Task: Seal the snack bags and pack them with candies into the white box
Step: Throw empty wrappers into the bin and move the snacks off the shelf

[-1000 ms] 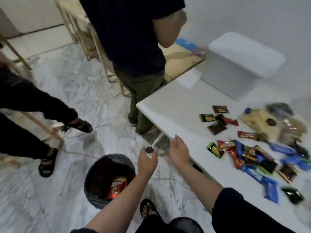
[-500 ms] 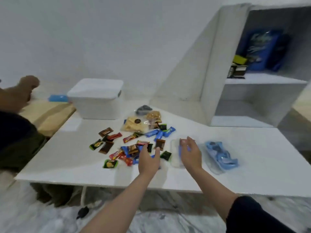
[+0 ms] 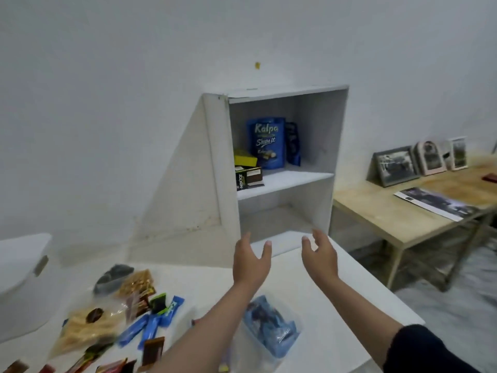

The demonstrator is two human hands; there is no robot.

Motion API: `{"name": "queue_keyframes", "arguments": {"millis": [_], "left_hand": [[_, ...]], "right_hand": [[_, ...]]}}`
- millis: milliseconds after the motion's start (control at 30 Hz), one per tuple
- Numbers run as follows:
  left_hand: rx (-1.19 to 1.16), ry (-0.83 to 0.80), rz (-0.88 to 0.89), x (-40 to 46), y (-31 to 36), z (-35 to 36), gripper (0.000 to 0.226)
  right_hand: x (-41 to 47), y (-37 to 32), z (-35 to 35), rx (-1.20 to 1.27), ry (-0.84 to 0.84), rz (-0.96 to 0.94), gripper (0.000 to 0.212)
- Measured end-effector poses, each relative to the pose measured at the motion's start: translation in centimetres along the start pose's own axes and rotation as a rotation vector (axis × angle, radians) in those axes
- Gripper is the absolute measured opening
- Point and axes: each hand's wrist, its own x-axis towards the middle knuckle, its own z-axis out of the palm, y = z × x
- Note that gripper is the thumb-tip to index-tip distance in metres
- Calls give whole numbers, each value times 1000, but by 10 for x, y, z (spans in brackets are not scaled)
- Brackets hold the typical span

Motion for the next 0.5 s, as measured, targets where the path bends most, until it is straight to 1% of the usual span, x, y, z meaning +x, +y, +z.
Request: {"name": "queue_keyframes", "arguments": {"millis": [133, 200, 300, 400, 500], "left_hand": [[62, -14, 149, 61, 25, 12, 64], [121, 22, 238, 90, 36, 16, 62], [230, 109, 379, 130, 49, 23, 56], [356, 195, 446, 167, 60, 29, 58], [584, 257, 464, 201, 68, 35, 62]], "right_hand": [[51, -13, 1, -24, 43, -64, 47], [76, -20, 2, -50, 61, -95, 47], [113, -29, 5, -71, 44, -154, 47], [154, -37, 9, -64, 12, -222, 47], [200, -46, 14, -79, -23, -284, 45]]}}
